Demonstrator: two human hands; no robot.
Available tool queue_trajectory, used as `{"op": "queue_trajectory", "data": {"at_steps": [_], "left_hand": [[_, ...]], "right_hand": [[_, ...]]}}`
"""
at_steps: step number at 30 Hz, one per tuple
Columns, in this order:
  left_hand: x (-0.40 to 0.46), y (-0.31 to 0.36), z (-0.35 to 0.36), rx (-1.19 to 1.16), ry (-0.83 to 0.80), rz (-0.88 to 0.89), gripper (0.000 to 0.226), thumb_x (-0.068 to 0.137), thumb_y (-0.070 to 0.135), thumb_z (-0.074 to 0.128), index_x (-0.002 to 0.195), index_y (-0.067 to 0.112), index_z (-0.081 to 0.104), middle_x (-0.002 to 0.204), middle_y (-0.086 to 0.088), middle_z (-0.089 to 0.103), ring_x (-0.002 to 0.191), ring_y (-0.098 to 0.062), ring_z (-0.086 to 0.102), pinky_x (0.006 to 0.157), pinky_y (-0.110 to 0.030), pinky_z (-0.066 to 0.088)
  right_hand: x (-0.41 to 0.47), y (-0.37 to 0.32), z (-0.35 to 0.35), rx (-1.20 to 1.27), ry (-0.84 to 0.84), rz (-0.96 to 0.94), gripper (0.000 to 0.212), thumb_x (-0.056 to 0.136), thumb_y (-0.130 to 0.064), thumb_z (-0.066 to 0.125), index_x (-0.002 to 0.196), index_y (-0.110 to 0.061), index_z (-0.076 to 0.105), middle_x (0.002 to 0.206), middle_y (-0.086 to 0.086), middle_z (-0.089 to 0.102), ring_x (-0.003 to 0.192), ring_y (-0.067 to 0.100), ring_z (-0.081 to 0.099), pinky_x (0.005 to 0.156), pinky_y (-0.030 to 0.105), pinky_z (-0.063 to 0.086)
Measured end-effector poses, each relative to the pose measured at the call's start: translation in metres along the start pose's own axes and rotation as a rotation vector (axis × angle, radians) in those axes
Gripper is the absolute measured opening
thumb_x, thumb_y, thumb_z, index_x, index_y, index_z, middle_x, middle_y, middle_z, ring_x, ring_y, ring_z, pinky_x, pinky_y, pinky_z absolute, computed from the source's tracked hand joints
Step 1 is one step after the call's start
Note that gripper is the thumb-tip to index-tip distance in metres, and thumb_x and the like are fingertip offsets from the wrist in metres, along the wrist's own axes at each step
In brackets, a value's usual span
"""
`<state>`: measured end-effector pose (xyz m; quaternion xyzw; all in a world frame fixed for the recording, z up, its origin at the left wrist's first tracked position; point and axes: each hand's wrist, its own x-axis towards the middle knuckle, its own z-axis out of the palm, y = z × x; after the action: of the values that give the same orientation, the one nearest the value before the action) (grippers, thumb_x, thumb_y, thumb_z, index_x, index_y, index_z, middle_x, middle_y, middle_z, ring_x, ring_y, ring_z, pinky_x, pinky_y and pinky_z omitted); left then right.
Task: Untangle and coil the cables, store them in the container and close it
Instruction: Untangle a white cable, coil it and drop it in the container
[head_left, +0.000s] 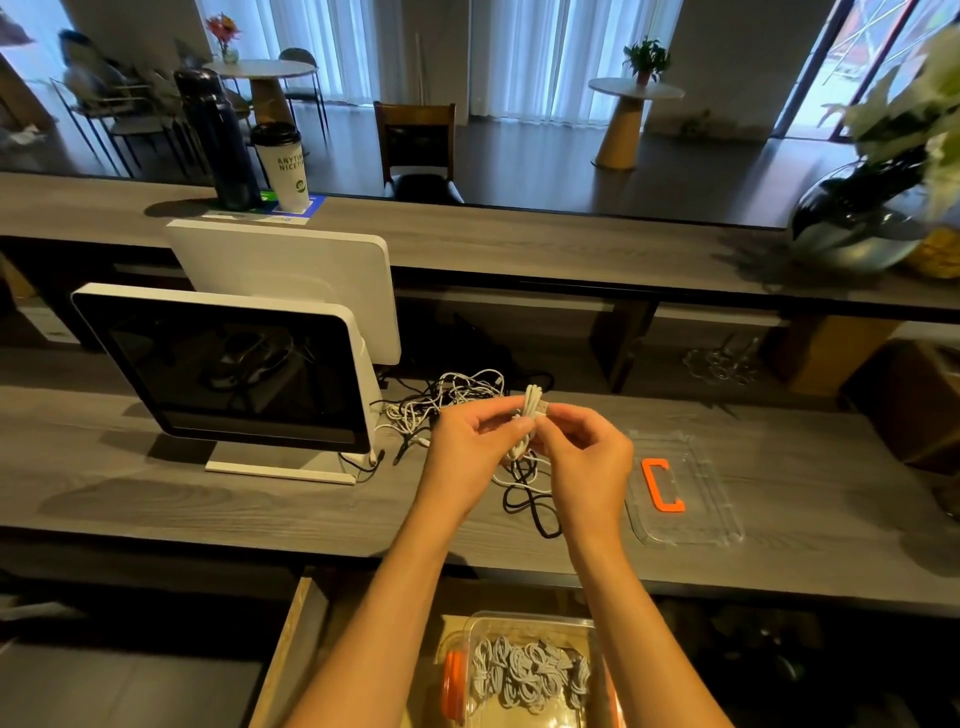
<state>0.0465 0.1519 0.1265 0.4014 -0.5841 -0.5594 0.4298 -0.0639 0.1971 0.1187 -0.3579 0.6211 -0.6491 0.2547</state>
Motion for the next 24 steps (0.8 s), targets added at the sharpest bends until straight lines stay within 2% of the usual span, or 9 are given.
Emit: {"op": "queue_trajectory", "data": {"at_steps": [2, 6, 8, 13, 16, 18, 21, 24], "left_hand": [[0.000, -0.004, 0.001, 0.019, 0.006, -0.001, 0.030, 0.092, 0.009, 0.068, 0.119, 0.023, 0.071, 0.106, 0.004, 0.076, 0.098, -0.010, 0.071, 0.077, -0.023, 0.058], [0.003, -0.008, -0.002, 0.081, -0.019, 0.025, 0.034, 0.094, 0.008, 0.065, 0.121, 0.026, 0.071, 0.116, 0.009, 0.073, 0.111, -0.008, 0.067, 0.092, -0.034, 0.058], [0.003, -0.008, -0.004, 0.094, -0.040, 0.031, 0.034, 0.094, 0.008, 0.065, 0.123, 0.025, 0.071, 0.116, 0.011, 0.073, 0.111, -0.007, 0.066, 0.093, -0.037, 0.058], [0.002, -0.011, -0.007, 0.066, -0.077, 0.023, 0.035, 0.094, 0.003, 0.063, 0.122, 0.023, 0.071, 0.112, 0.005, 0.074, 0.105, -0.013, 0.070, 0.089, -0.039, 0.059], [0.001, -0.010, -0.008, -0.005, -0.134, -0.028, 0.037, 0.093, -0.003, 0.061, 0.121, 0.020, 0.068, 0.108, -0.004, 0.075, 0.093, -0.020, 0.074, 0.078, -0.034, 0.062], [0.001, -0.011, -0.009, -0.070, -0.174, -0.090, 0.037, 0.094, -0.004, 0.060, 0.125, 0.015, 0.065, 0.105, -0.011, 0.075, 0.086, -0.028, 0.075, 0.075, -0.035, 0.062], [0.001, -0.016, -0.009, -0.197, -0.161, -0.220, 0.036, 0.096, -0.003, 0.057, 0.127, 0.013, 0.063, 0.099, -0.017, 0.076, 0.085, -0.033, 0.075, 0.074, -0.035, 0.063], [0.001, -0.022, -0.008, -0.356, -0.106, -0.344, 0.034, 0.097, -0.003, 0.055, 0.125, 0.014, 0.064, 0.102, -0.019, 0.075, 0.089, -0.034, 0.074, 0.071, -0.031, 0.062]], "right_hand": [[0.000, -0.001, -0.001, -0.002, -0.035, -0.010, 0.016, 0.088, -0.007, 0.071, 0.096, -0.020, 0.076, 0.082, -0.006, 0.076, 0.079, 0.011, 0.073, 0.069, 0.025, 0.060], [0.007, 0.001, -0.005, -0.043, -0.097, 0.026, 0.016, 0.088, -0.007, 0.072, 0.102, -0.012, 0.078, 0.083, -0.002, 0.077, 0.078, 0.012, 0.073, 0.070, 0.028, 0.061], [0.010, 0.001, -0.008, -0.024, -0.133, 0.032, 0.016, 0.088, -0.007, 0.072, 0.101, -0.012, 0.078, 0.082, -0.002, 0.077, 0.077, 0.013, 0.073, 0.068, 0.026, 0.060], [0.007, 0.003, -0.008, 0.040, -0.151, 0.100, 0.015, 0.089, -0.006, 0.070, 0.100, -0.012, 0.078, 0.081, 0.000, 0.076, 0.075, 0.014, 0.073, 0.063, 0.022, 0.057], [0.008, 0.006, -0.007, 0.200, -0.093, 0.248, 0.014, 0.087, -0.002, 0.071, 0.100, -0.005, 0.070, 0.068, 0.005, 0.070, 0.060, 0.018, 0.068, 0.059, 0.027, 0.056], [0.009, 0.010, -0.008, 0.240, -0.088, 0.307, 0.020, 0.087, -0.003, 0.071, 0.104, -0.011, 0.065, 0.063, 0.005, 0.064, 0.058, 0.015, 0.063, 0.057, 0.025, 0.054], [0.011, 0.015, -0.010, 0.202, -0.189, 0.331, 0.019, 0.089, -0.007, 0.069, 0.108, -0.011, 0.072, 0.086, 0.018, 0.070, 0.076, 0.020, 0.067, 0.060, 0.022, 0.054], [0.013, 0.019, -0.015, 0.318, -0.304, 0.405, 0.025, 0.090, -0.007, 0.066, 0.114, -0.004, 0.071, 0.109, 0.020, 0.072, 0.092, 0.025, 0.069, 0.075, 0.030, 0.057]]}}
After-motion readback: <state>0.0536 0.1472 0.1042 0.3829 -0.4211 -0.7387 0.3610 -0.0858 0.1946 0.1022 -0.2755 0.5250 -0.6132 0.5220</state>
